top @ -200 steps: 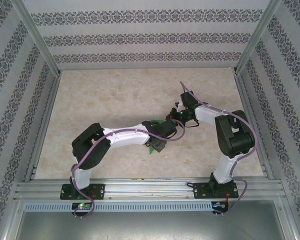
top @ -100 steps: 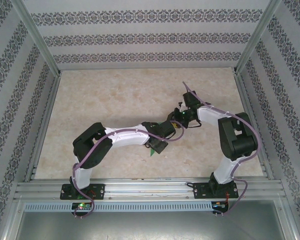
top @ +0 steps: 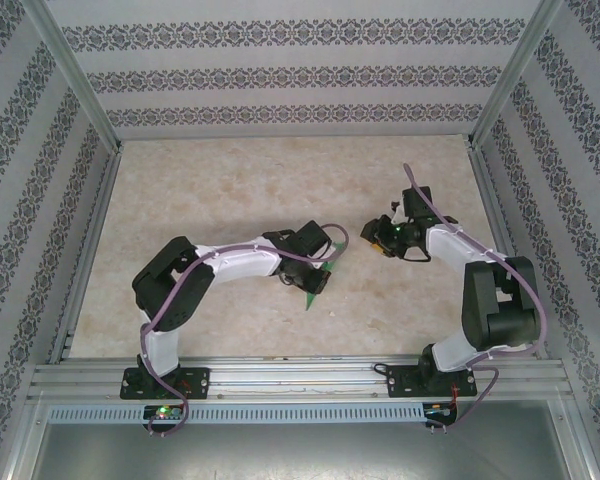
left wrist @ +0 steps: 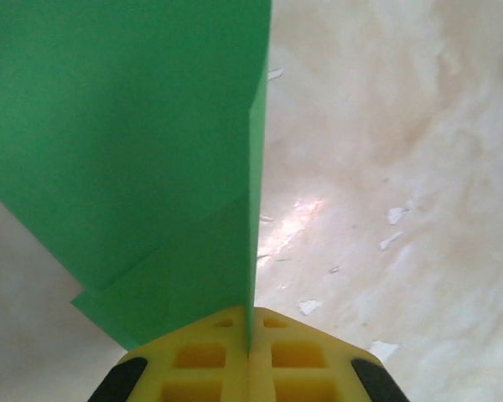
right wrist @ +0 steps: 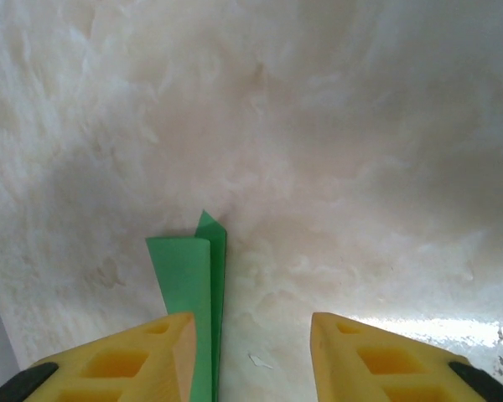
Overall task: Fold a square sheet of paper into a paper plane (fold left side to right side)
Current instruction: Fold the wing for the fifth time at the center of the table.
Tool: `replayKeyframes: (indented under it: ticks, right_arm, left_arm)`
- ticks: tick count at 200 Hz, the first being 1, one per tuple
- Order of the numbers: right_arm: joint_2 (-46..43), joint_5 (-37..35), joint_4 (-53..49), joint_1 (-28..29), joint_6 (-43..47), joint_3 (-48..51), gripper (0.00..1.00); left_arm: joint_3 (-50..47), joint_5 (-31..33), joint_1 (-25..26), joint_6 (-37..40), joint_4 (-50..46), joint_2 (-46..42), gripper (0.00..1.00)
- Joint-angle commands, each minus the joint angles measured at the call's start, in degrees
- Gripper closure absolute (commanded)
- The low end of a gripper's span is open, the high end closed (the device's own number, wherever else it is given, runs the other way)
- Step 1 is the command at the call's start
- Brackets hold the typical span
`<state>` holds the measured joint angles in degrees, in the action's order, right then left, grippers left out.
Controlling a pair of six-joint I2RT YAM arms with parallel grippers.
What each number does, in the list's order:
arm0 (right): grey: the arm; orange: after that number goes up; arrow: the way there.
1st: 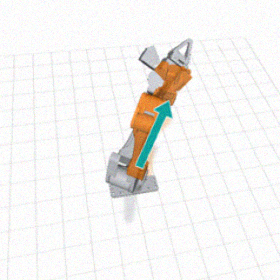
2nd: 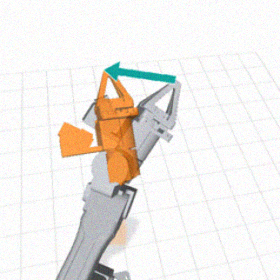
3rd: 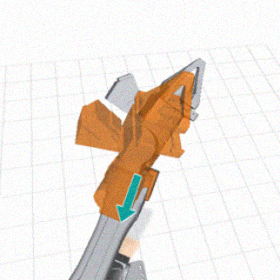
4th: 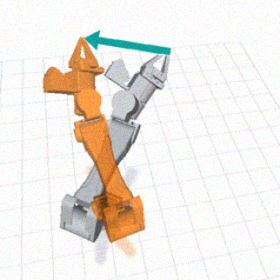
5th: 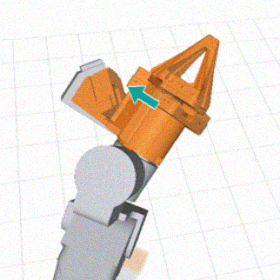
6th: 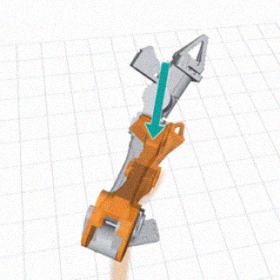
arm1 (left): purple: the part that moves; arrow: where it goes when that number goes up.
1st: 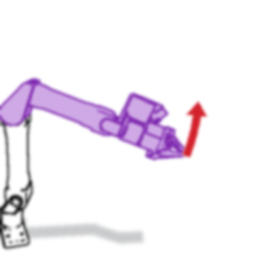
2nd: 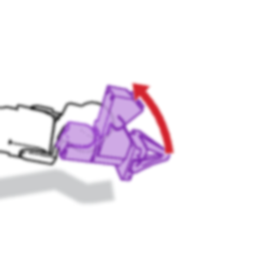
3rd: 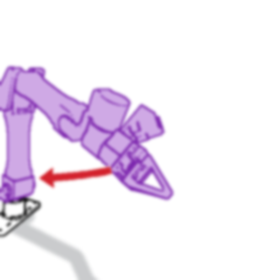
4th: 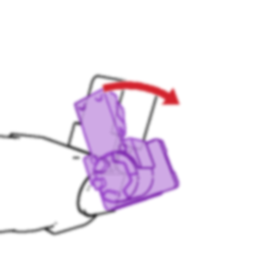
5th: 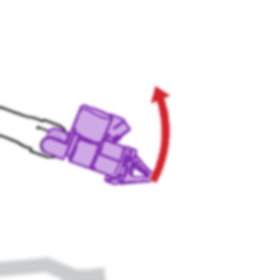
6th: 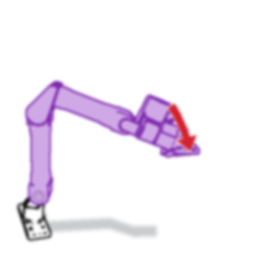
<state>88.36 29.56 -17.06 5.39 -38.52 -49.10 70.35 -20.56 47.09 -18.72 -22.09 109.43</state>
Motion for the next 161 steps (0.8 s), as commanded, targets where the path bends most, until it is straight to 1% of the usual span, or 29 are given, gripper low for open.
replayKeyframes:
  ticks: [1, 50, 81, 121, 161]
  right_arm:
    - [-1.9, 2.13, 2.59, 0.22, 2.7, 2.26, 0.57]
    - [-4.54, 4.39, 9.13, 2.71, 4.0, 7.47, 0.51]
    - [-4.88, 5.43, 13.57, 5.32, 3.85, 10.08, 0.5]
    - [-4.82, 5.69, 20.23, 7.97, 1.64, 13.17, 0.52]
    - [-2.56, 5.94, 23.97, 10.37, 0.62, 14.03, 0.52]
  left_arm:
    - [-2.86, -8.06, -2.08, -5.58, 7.24, -2.6, 0.99]
    - [-9.98, -14.72, -5.96, -14.84, 21.53, -4.31, 0.99]
    - [-14.55, -17.94, -7.94, -21.09, 31.29, -4.61, 0.99]
    - [-17.71, -20.93, -9.58, -25.97, 38.87, -3.83, 0.99]
    - [-19.16, -23.17, -10.34, -29.91, 44.72, -1.95, 0.99]
